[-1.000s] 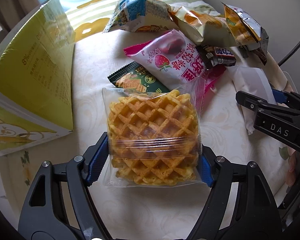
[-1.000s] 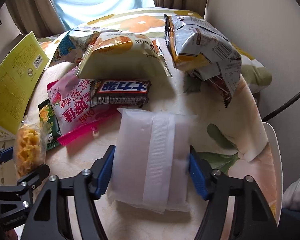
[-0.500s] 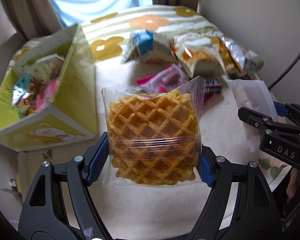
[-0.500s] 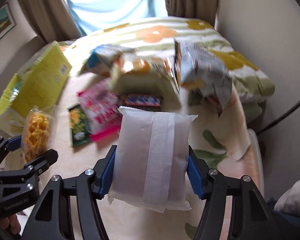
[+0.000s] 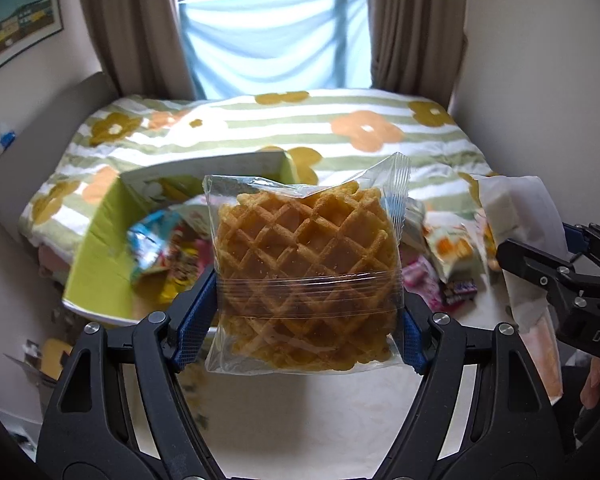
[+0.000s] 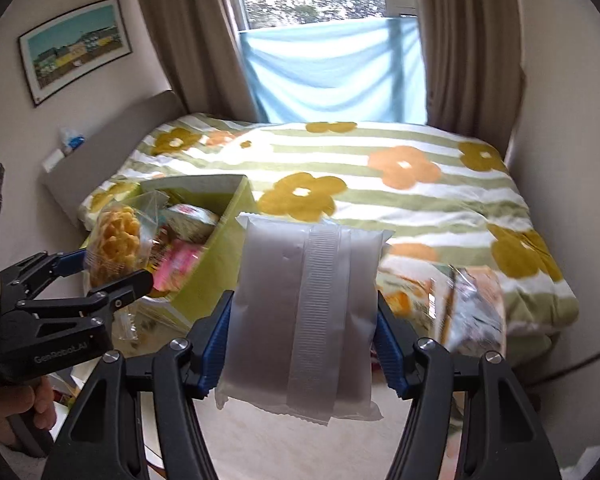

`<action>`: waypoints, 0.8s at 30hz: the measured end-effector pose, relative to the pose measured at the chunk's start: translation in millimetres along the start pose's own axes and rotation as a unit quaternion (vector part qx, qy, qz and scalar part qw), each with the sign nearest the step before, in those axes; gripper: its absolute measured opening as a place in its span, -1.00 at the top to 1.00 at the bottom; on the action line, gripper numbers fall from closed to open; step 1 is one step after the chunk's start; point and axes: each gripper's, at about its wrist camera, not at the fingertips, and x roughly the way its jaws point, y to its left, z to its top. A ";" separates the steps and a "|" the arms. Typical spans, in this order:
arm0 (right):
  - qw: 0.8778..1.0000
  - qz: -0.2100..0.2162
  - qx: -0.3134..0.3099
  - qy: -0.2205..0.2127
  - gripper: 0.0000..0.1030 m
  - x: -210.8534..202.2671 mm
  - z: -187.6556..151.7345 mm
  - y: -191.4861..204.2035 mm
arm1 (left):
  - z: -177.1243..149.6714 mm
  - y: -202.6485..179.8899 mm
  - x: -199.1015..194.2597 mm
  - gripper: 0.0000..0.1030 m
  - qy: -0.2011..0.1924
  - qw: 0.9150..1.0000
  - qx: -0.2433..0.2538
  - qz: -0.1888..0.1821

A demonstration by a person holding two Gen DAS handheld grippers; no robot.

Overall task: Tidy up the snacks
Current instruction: 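Carry the waffle and white packets over the box and open both tools to drop them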

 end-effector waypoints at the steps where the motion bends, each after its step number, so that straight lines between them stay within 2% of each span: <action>1: 1.000 0.006 -0.005 -0.002 -0.15 3.0 6.2 9.6 | 3.2 10.0 0.2 -0.44 -0.002 1.000 -0.001 0.005; 9: 0.999 0.045 -0.015 0.005 -0.15 50.3 44.9 85.0 | 25.3 107.9 18.7 -0.44 0.006 1.000 -0.019 0.017; 16: 0.998 0.054 -0.013 0.020 -0.15 108.0 71.1 146.3 | 25.1 193.3 62.4 -0.44 0.041 0.999 -0.020 0.021; 24: 0.998 0.035 0.004 0.059 -0.15 152.6 74.4 180.5 | 12.1 233.8 112.9 -0.44 0.087 0.996 -0.015 -0.006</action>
